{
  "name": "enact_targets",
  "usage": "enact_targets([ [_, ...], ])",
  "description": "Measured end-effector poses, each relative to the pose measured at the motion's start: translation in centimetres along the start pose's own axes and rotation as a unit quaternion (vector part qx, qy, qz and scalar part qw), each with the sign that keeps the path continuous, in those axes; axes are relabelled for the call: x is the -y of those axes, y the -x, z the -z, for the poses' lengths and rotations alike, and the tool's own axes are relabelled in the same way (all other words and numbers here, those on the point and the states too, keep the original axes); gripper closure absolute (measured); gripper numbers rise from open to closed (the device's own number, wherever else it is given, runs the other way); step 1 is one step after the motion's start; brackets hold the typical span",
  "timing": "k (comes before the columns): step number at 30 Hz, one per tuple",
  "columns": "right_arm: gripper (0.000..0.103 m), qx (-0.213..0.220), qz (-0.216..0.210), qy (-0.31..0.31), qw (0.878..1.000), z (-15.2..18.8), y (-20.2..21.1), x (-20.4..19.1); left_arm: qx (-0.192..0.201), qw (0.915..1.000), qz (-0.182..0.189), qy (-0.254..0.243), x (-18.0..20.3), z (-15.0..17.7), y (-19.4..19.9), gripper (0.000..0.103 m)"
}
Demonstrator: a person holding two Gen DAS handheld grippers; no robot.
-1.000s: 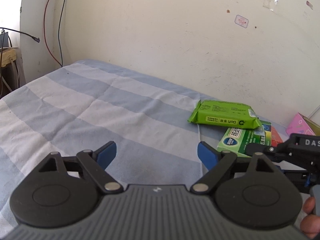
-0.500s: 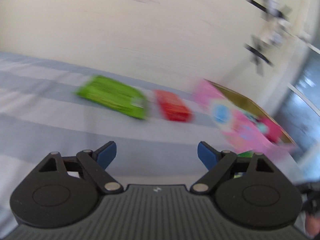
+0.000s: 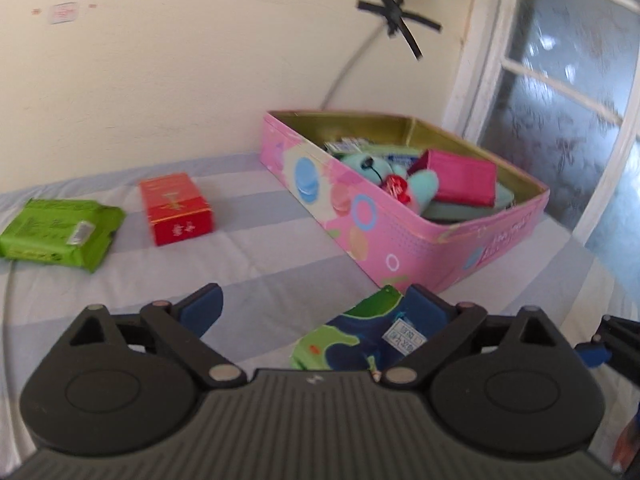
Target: Organize objects
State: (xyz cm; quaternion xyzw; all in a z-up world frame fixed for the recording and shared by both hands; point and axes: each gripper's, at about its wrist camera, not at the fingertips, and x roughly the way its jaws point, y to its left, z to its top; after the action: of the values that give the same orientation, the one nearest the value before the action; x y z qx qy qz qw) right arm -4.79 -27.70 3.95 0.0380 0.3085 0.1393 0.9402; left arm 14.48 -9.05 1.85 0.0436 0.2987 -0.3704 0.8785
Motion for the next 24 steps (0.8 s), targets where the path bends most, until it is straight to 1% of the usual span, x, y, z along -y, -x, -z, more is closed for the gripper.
enact_targets([
  [2,0.000,-0.007,0.019,0.042,0.999,0.0,-1.5,-2.0,-0.011,0.9999,0.006,-0.004,0.4,0.1,-0.6,0.007],
  [4,0.000,-0.017,0.038,0.059,0.997,-0.2,-3.1,-3.1,-0.020,0.9997,0.013,-0.006,0.8,0.5,-0.9,0.023],
  [5,0.000,-0.023,0.040,0.057,0.997,-0.2,-4.0,-3.3,-0.022,0.9995,0.023,-0.003,0.9,0.7,-0.9,0.032],
  [6,0.000,-0.025,0.036,0.048,0.998,-0.4,-4.5,-3.2,-0.021,0.9992,0.033,0.006,0.9,0.8,-0.8,0.038],
  [7,0.002,-0.029,0.028,0.037,0.999,-0.4,-4.9,-2.9,-0.023,0.9989,0.039,0.011,0.9,0.9,-0.7,0.040],
  [8,0.010,-0.034,0.022,0.027,0.999,-0.4,-5.1,-2.4,-0.024,0.9988,0.041,0.013,1.0,1.0,-0.5,0.044],
  [9,0.011,-0.036,0.017,0.021,0.999,-0.3,-5.0,-1.9,-0.025,0.9985,0.046,0.015,1.2,1.1,-0.3,0.047],
  [10,0.016,-0.030,0.014,0.020,0.999,-0.2,-4.5,-1.4,-0.029,0.9978,0.056,0.019,1.3,1.2,-0.1,0.048],
  [11,0.017,-0.030,0.013,0.019,0.999,-0.1,-4.1,-0.8,-0.033,0.9971,0.065,0.025,1.5,1.5,0.0,0.049],
  [13,0.018,-0.020,0.023,0.009,0.999,0.3,-2.8,0.6,-0.037,0.9958,0.079,0.028,2.3,2.1,0.4,0.049],
  [14,0.017,-0.017,0.027,0.001,0.999,0.6,-2.2,1.5,-0.040,0.9951,0.086,0.029,2.8,2.3,0.6,0.048],
  [16,0.016,-0.015,0.030,-0.019,0.999,1.4,-1.0,3.2,-0.047,0.9950,0.085,0.025,3.9,2.5,0.8,0.030],
  [17,0.015,-0.011,0.035,-0.028,0.999,1.8,-0.4,4.0,-0.045,0.9961,0.074,0.021,4.4,2.4,0.8,0.014],
  [18,0.014,-0.006,0.041,-0.037,0.998,2.0,0.0,4.7,-0.037,0.9971,0.064,0.015,4.7,2.3,0.9,0.012],
  [19,0.011,-0.001,0.048,-0.044,0.998,2.2,0.3,5.2,-0.034,0.9975,0.061,0.010,4.9,2.2,0.7,0.012],
  [22,0.010,0.011,0.050,-0.053,0.997,2.0,0.5,6.3,-0.058,0.9959,0.064,0.027,5.0,2.0,-0.5,0.017],
  [23,0.010,0.011,0.046,-0.051,0.998,1.9,0.2,6.4,-0.067,0.9945,0.073,0.033,5.0,2.1,-0.9,0.024],
  [24,0.010,0.009,0.041,-0.045,0.998,1.6,-0.2,6.2,-0.070,0.9926,0.090,0.042,5.0,2.3,-1.0,0.027],
])
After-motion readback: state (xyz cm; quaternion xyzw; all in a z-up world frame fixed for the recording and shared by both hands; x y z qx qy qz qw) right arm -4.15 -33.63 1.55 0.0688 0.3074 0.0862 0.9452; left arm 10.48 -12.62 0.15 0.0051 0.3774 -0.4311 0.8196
